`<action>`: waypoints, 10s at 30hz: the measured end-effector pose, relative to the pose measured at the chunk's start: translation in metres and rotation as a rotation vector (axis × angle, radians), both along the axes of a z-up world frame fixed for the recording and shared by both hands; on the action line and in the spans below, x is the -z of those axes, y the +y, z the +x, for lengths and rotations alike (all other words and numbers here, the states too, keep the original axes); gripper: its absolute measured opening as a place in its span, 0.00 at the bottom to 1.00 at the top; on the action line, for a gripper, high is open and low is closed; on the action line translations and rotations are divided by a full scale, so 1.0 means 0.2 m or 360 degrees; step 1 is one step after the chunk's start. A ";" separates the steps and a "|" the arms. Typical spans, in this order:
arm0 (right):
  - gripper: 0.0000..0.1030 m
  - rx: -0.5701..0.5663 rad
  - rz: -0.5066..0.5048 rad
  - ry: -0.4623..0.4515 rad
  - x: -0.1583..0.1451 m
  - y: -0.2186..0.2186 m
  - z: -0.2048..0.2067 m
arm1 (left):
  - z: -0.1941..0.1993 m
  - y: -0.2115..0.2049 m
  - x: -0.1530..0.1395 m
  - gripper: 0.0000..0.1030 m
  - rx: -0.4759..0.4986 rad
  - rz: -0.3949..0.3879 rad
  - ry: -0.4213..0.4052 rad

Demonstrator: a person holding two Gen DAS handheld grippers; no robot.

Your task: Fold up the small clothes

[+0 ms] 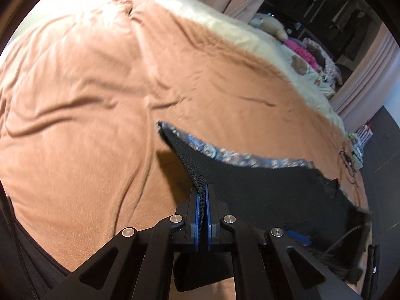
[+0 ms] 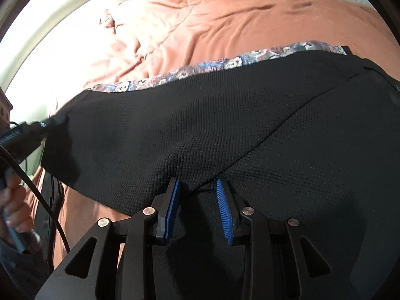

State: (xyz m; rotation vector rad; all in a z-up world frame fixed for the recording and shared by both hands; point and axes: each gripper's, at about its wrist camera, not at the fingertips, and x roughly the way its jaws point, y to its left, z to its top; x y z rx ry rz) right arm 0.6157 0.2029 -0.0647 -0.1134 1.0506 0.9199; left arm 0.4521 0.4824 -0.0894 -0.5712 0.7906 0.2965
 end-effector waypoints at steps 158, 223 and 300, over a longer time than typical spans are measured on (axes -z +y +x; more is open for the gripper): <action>0.84 0.0735 0.0066 -0.0151 -0.40 -1.80 -0.06 | 0.27 -1.32 -0.06 0.77 0.0398 0.0088 0.0203; 0.06 0.1106 0.0054 -0.0167 -0.30 -2.84 0.66 | 1.35 -3.01 0.39 0.36 0.1136 0.0031 0.0358; 0.59 0.0822 -0.0208 -0.0187 -0.33 -1.88 0.22 | 0.79 -2.07 0.14 0.66 0.0829 0.0007 0.0295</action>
